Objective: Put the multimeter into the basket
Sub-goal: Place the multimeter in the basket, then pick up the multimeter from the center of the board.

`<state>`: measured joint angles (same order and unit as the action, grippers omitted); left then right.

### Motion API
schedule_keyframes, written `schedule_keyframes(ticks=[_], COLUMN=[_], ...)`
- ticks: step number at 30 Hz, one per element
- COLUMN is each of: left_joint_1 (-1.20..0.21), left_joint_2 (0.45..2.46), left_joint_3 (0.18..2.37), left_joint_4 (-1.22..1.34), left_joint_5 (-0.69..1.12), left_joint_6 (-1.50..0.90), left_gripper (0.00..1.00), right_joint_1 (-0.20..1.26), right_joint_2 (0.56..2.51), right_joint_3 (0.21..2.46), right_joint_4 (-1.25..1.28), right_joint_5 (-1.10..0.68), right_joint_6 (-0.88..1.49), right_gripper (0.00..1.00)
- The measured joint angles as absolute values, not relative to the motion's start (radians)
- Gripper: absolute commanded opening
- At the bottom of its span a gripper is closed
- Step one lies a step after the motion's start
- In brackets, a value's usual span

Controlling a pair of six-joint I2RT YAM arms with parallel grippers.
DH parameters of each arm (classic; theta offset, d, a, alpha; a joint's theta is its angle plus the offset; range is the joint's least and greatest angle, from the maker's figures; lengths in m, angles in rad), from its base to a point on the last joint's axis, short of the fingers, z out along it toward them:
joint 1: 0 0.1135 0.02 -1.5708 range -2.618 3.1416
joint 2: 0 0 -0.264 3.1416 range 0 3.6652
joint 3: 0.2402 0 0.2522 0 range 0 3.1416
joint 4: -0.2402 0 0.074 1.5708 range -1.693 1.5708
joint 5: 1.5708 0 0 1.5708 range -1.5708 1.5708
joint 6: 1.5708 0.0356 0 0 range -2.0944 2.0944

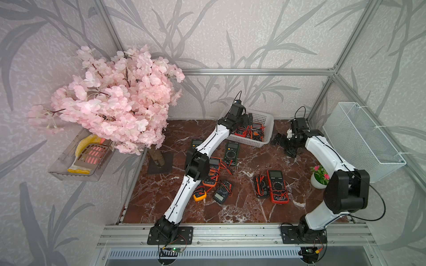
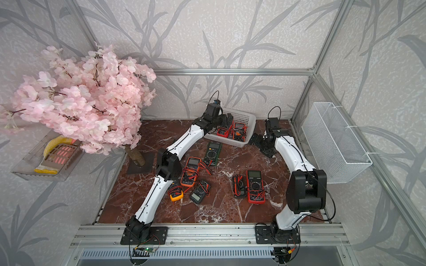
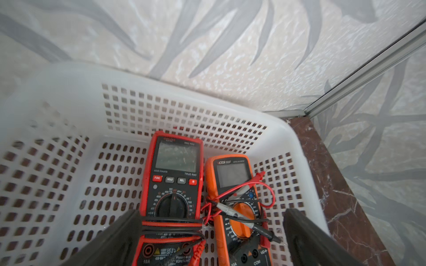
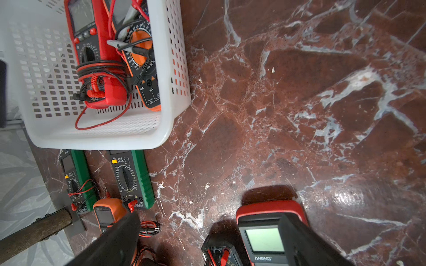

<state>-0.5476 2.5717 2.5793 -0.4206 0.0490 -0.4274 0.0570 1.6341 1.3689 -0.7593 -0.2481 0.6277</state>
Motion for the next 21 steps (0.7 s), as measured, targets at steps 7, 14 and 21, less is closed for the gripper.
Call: schedule_keyframes(ticks=[7, 14, 21], left_joint_1=[-0.549, -0.547, -0.539], left_joint_2=[2.368, 2.192, 1.995], left_joint_3=[2.456, 2.262, 1.964], left_joint_4=[-0.464, -0.525, -0.529], left_joint_5=[-0.041, -0.143, -0.244], left_joint_6=[-0.411, -0.368, -0.334], left_gripper=[1.00, 1.00, 1.00], right_joint_1=[0.062, 0.095, 0.147], right_joint_2=[1.602, 1.581, 1.564], right_joint_3=[1.347, 1.326, 1.326], right_joint_4=[-0.727, -0.707, -0.706], right_joint_5=[-0.256, -0.270, -0.274], right_joint_6=[0.628, 0.627, 0.620], right_gripper=[0.99, 0.99, 0.99])
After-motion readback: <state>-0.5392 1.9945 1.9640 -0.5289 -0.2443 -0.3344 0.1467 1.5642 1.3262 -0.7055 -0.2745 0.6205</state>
